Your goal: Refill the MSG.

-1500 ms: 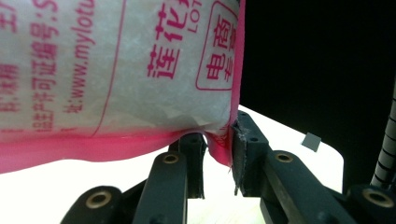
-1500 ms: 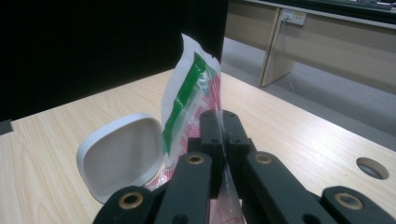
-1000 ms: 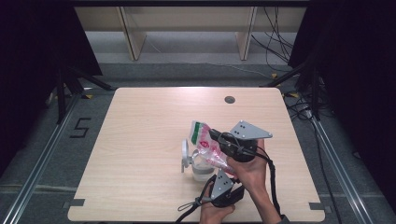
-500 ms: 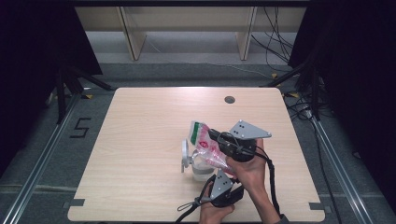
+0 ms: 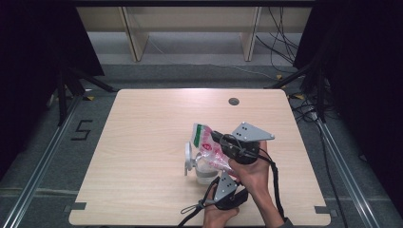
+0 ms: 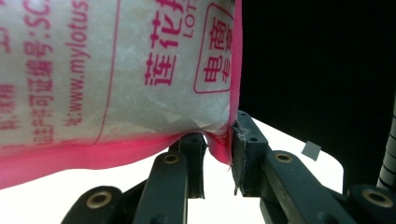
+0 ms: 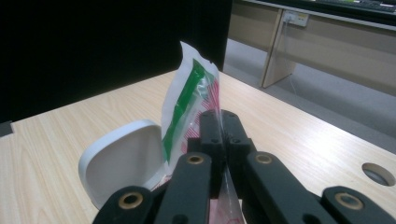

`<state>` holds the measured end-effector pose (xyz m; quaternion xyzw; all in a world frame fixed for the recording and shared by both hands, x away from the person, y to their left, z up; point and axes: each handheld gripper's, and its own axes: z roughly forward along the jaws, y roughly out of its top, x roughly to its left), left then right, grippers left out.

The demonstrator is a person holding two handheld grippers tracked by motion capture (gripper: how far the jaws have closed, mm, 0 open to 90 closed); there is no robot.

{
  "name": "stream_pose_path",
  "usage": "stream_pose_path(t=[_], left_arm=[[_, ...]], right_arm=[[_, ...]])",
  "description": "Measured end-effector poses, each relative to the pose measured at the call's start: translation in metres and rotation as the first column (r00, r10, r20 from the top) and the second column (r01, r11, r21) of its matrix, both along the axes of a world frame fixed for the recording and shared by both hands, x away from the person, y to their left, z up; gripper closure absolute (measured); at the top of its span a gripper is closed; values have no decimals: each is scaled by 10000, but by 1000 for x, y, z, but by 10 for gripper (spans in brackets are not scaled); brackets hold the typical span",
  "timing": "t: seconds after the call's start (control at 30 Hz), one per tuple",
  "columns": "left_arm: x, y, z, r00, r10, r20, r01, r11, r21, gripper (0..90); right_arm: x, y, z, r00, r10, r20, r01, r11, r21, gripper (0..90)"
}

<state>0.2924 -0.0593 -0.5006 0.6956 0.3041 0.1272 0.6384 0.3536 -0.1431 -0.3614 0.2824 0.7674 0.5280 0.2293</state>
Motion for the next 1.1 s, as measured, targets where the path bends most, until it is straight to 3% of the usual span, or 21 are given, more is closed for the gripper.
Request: stream_pose_path(t=[0.03, 0.1, 0.17, 0.2, 0.27, 0.4, 0.47, 0.57, 0.73, 0.77, 0.9, 0.97, 1.1], left_arm=[[0, 1, 1, 10000, 31, -65, -30, 9999, 108, 756], [1, 1, 0, 10000, -26, -14, 26, 10000, 10, 757], [0, 1, 1, 10000, 17, -81, -16, 10000, 87, 756], [1, 0, 1, 10000, -79, -4, 79, 10000, -52, 756], [0, 2, 2, 10000, 34, -57, -33, 9999, 135, 757], [1, 0, 1, 10000, -8, -8, 8, 10000, -41, 756], [1, 2, 2, 10000, 23, -46, -23, 10000, 84, 757], [1, 1, 2, 10000, 11, 0, -11, 10000, -45, 757], [1, 2, 2, 10000, 51, -81, -51, 10000, 8, 758], [1, 2, 2, 10000, 60, -59, -60, 10000, -2, 758], [2, 2, 1, 10000, -19, -7, 19, 9999, -147, 758], [1, 2, 2, 10000, 62, -41, -62, 10000, -11, 758], [2, 2, 2, 10000, 2, 30, -2, 9999, -139, 758]], right_arm=[[1, 0, 0, 9998, -85, 174, 86, 9999, -80, 900], [0, 0, 0, 10000, 26, -15, -26, 10000, 4, 900], [0, 1, 0, 9999, -23, 123, 24, 10000, -41, 900], [1, 1, 1, 9998, 54, 203, -50, 9998, -183, 900], [0, 2, 1, 10000, -5, 33, 6, 9999, -110, 900], [-1, 4, 0, 9999, 6, -130, -7, 10000, -48, 900], [0, 2, 1, 9998, -75, 193, 79, 9997, -210, 900], [0, 4, 1, 9998, -29, 208, 32, 9999, -165, 900], [0, 5, 0, 9999, 26, -107, -26, 10000, -25, 900], [1, 4, 1, 9997, 11, 248, -5, 9997, -242, 900], [-1, 7, 0, 10000, -51, -40, 50, 9999, -106, 900], [-1, 7, 0, 9997, -169, 189, 171, 9998, -118, 900], [0, 8, 0, 9999, 52, 151, -50, 9998, -175, 900]])
